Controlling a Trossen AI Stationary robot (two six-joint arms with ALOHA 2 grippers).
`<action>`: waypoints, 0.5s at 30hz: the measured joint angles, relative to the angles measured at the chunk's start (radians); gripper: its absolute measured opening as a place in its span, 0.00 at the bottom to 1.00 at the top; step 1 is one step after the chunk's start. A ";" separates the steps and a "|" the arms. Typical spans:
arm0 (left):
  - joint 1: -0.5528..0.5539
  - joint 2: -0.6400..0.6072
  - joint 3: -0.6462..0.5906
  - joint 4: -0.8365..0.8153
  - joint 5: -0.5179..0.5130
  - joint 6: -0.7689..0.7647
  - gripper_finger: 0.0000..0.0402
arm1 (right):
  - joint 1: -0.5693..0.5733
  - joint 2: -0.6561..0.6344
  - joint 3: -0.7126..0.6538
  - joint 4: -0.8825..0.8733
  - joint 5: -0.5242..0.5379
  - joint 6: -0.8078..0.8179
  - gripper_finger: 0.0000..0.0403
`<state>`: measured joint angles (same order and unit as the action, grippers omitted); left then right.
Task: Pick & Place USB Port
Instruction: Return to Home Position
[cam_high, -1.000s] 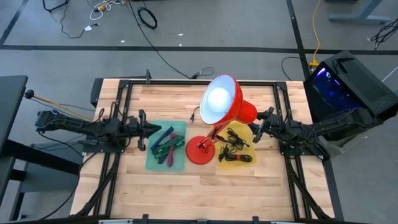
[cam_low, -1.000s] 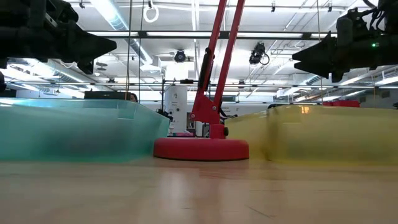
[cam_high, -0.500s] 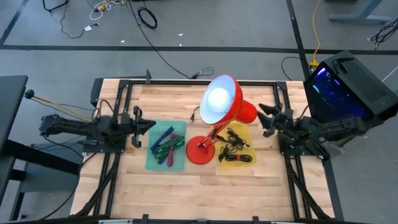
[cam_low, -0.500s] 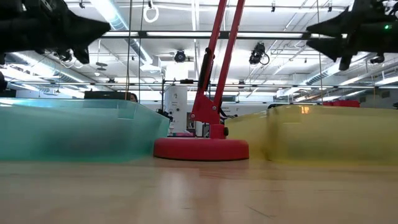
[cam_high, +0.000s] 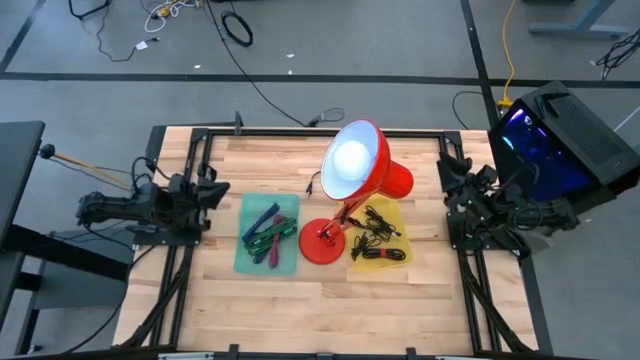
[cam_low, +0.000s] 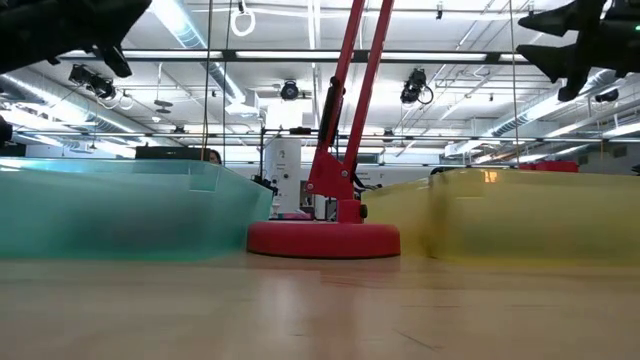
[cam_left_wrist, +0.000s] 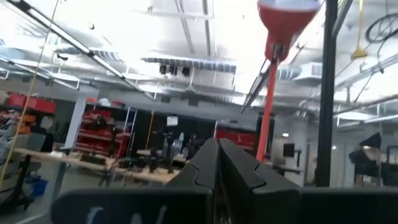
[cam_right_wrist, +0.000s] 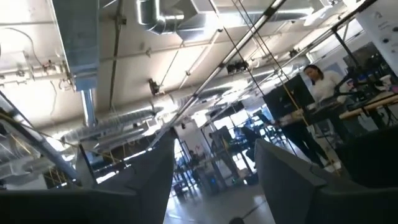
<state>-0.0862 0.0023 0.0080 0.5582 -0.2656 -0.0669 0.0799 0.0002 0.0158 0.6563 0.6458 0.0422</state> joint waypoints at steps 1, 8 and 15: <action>-0.001 -0.001 0.000 0.007 0.000 0.000 0.05 | -0.002 0.000 0.000 -0.003 0.001 0.000 0.55; 0.018 -0.002 0.000 -0.018 -0.001 0.001 0.05 | -0.079 0.000 0.000 -0.021 0.000 0.001 0.55; 0.023 -0.002 0.000 -0.015 -0.001 0.000 0.05 | -0.108 0.000 0.000 -0.037 0.000 0.001 0.55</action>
<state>-0.0635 0.0006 0.0078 0.5427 -0.2665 -0.0665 -0.0277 0.0002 0.0154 0.6197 0.6460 0.0433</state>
